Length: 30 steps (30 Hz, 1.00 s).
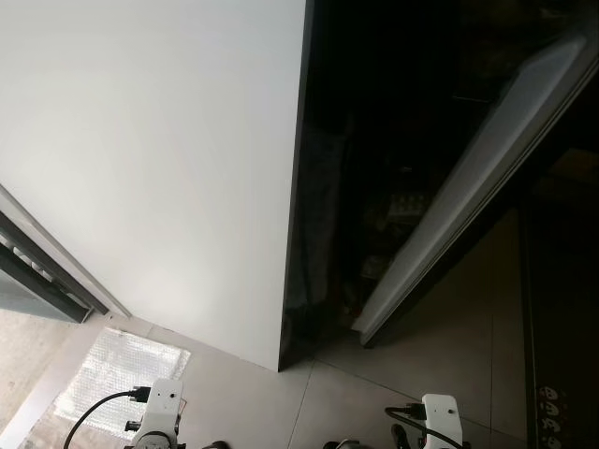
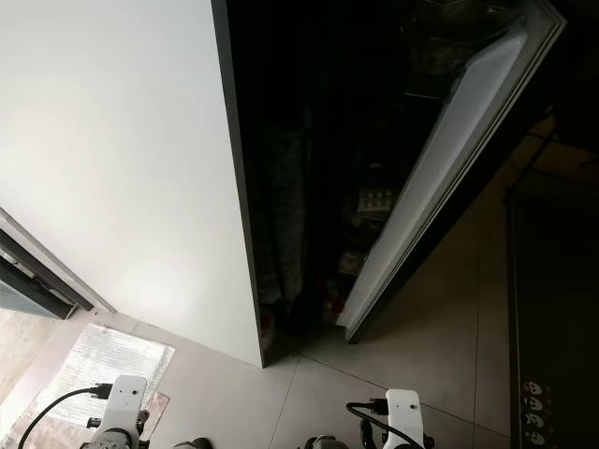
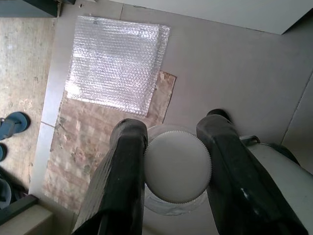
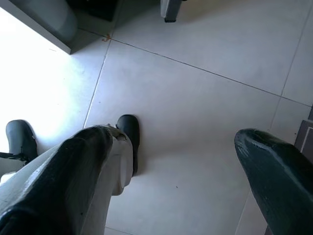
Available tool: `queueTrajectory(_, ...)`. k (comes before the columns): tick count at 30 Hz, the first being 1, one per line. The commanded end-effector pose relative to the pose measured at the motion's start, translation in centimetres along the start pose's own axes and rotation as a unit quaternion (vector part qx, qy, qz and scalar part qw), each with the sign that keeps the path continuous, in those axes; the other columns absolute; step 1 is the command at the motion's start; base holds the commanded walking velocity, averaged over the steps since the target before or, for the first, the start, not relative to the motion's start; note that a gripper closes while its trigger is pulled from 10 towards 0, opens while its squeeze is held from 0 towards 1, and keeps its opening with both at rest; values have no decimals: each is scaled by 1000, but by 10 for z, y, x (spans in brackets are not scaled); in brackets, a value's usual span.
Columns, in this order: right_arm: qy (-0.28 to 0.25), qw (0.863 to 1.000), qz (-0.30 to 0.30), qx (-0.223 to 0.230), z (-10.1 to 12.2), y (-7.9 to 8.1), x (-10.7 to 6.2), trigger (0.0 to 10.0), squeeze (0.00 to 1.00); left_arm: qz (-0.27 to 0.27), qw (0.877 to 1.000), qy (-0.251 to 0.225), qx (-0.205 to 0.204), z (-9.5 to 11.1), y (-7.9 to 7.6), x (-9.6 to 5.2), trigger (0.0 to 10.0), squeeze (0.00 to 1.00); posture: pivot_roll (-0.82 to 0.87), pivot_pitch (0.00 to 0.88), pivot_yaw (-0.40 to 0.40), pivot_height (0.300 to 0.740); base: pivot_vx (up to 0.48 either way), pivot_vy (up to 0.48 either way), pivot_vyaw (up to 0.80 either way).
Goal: Restocking fridge
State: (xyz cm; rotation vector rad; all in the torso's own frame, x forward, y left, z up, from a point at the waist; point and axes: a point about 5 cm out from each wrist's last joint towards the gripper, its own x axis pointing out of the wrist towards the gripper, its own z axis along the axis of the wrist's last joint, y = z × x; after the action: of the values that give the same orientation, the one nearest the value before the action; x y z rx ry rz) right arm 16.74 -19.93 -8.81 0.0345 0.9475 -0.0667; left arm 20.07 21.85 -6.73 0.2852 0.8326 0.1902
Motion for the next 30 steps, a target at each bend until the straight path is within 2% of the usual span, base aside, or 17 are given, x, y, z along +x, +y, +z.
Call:
queueTrajectory(1, 12, 1000, 6, -3, -8, 2, -2, 10000, 0, -4, 1000, 28, 12, -15, 1, -3, 10000, 0, -113, 164, -41, 740, 0, 0, 0)
queueTrajectory(5, 11, 1000, 7, 1, -13, -1, -3, 10000, 0, -5, 999, 30, 15, -16, 0, -3, 10000, 0, -112, 156, -41, 740, 0, -280, 0)
queueTrajectory(10, 6, 1000, 1, -7, -10, -12, -4, 10000, 0, -6, 999, 26, 17, -13, -3, -3, 10000, 0, -108, 149, -40, 740, 0, -289, 124)
queueTrajectory(15, 2, 1000, 0, 7, -10, -3, -3, 10000, 0, -5, 999, 26, 20, -13, -2, -3, 10000, 0, -108, 148, -38, 740, 0, -289, 377)
queueTrajectory(18, 0, 1000, 7, -6, -9, 2, -2, 10000, 0, -4, 999, 25, 20, -12, -1, -2, 10000, 0, -108, 151, -39, 740, 0, -291, 0)
queueTrajectory(24, -5, 1000, 8, -9, -7, 4, -2, 10000, 0, -3, 999, 26, 20, -12, -1, -2, 10000, 0, -111, 153, -38, 740, 0, -288, 0)
queueTrajectory(30, -6, 1000, 7, -12, -6, 2, -2, 10000, 0, -2, 999, 28, 20, -13, -1, -3, 10000, 0, -111, 155, -39, 740, 0, -291, 421)
